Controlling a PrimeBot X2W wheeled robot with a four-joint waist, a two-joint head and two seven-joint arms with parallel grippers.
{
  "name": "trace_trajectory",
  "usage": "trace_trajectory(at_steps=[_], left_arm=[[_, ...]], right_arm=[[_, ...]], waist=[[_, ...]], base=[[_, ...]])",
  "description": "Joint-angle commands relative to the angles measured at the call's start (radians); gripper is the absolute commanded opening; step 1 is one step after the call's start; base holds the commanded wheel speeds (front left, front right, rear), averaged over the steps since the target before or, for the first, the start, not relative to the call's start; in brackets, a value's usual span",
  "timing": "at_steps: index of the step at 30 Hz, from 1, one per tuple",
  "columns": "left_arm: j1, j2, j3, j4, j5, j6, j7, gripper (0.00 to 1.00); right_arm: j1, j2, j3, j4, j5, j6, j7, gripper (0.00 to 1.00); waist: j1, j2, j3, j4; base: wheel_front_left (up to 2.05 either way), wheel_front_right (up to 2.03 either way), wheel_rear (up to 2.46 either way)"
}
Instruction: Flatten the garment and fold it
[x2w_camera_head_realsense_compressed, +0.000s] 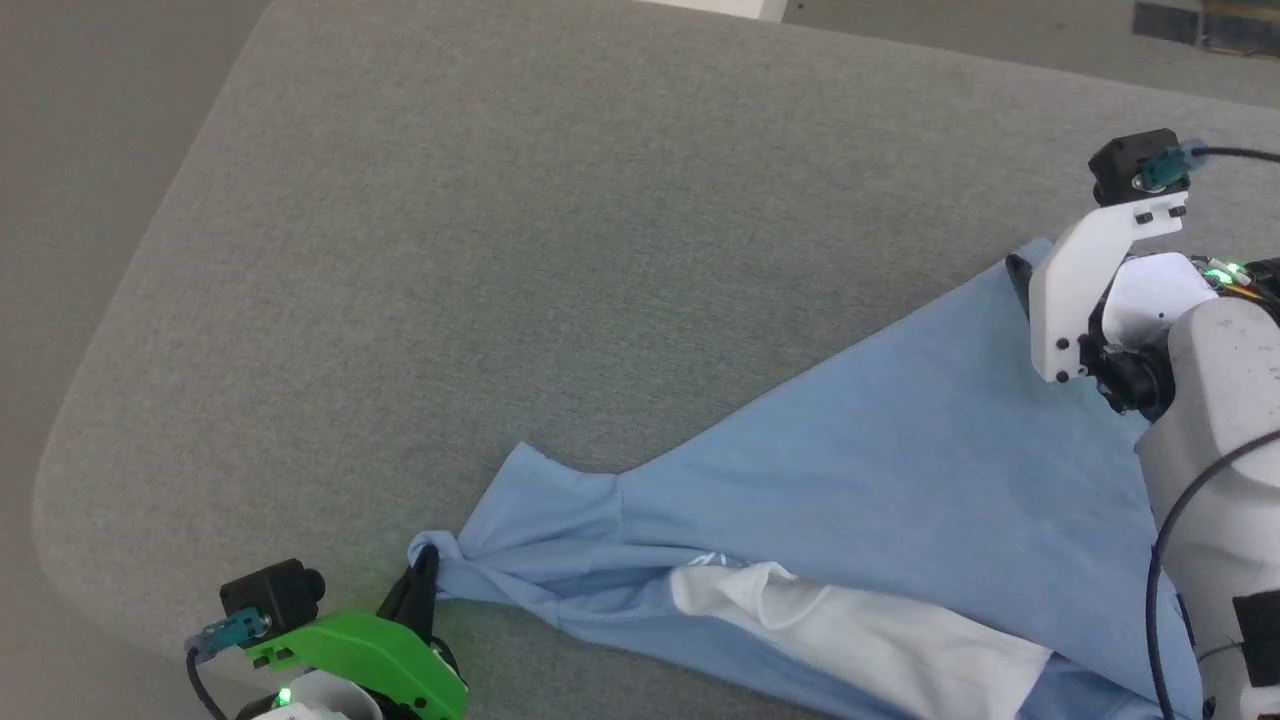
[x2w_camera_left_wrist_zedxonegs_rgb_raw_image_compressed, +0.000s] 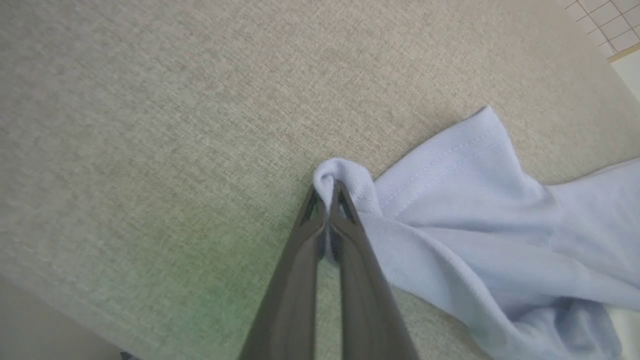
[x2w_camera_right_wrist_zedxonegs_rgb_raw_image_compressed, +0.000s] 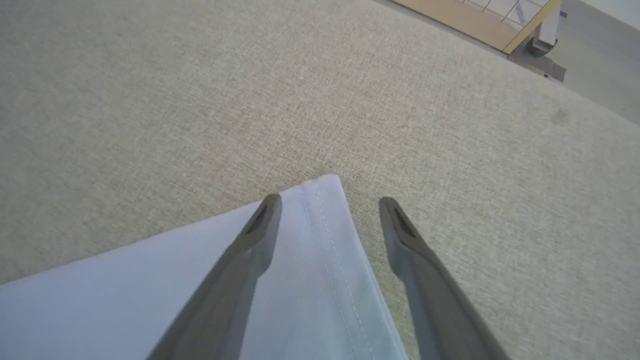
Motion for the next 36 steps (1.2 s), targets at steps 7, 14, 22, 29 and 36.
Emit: trace_trajectory(at_steps=[7, 14, 22, 29, 36], left_arm=[[-0.025, -0.014, -0.008, 0.035, 0.008, -0.016, -0.009, 0.0], [-0.014, -0.002, -0.008, 0.042, 0.01, -0.016, -0.011, 0.0], [0.034, 0.032, 0.002, 0.021, 0.009, 0.001, -0.01, 0.0], [0.076, 0.069, 0.033, -0.039, 0.011, 0.02, -0.032, 0.0], [0.0, 0.098, 0.098, -0.208, 0.005, -0.012, -0.071, 0.0]], right_arm=[[-0.027, 0.02, -0.03, 0.038, -0.053, -0.002, 0.172, 0.71], [0.038, 0.047, -0.096, -0.021, -0.041, -0.002, 0.043, 0.0], [0.263, 0.096, -0.114, -0.195, 0.055, -0.002, -0.362, 0.0], [0.496, 0.123, -0.133, -0.416, 0.114, -0.002, -0.474, 0.0], [0.656, 0.142, -0.204, -0.692, 0.149, -0.002, -0.382, 0.0]], waist=[[-0.0001, 0.0, 0.016, 0.037], [-0.0001, 0.0, -0.035, 0.011], [-0.0001, 0.0, -0.145, -0.05], [-0.0001, 0.0, -0.207, -0.149], [-0.0001, 0.0, -0.245, -0.251]], base=[[0.0, 0.0, 0.0], [0.0, 0.0, 0.0], [0.0, 0.0, 0.0], [0.0, 0.0, 0.0], [0.0, 0.0, 0.0]])
